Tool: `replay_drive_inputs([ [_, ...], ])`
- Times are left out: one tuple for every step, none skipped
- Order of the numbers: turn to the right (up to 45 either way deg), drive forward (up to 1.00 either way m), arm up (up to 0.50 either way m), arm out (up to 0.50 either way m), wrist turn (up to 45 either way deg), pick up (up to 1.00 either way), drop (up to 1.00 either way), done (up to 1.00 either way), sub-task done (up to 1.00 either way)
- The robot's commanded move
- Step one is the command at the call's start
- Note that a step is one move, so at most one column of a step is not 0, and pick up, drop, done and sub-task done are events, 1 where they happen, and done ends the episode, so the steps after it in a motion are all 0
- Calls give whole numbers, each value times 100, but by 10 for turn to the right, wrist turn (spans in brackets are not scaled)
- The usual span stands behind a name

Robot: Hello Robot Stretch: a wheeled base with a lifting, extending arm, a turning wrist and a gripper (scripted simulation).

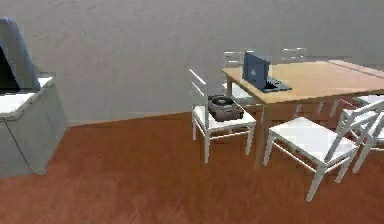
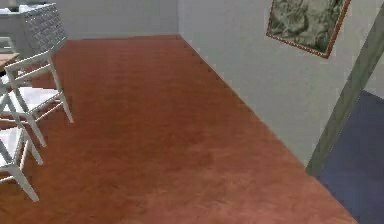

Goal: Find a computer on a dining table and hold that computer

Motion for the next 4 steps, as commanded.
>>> replay_drive_inputs([
  [360,0,0,0,0,0,0,0,0],
  [0,85,0,0,0,0,0,0,0],
  [-450,0,0,0,0,0,0,0,0],
  [-30,0,0,0,0,0,0,0,0],
])
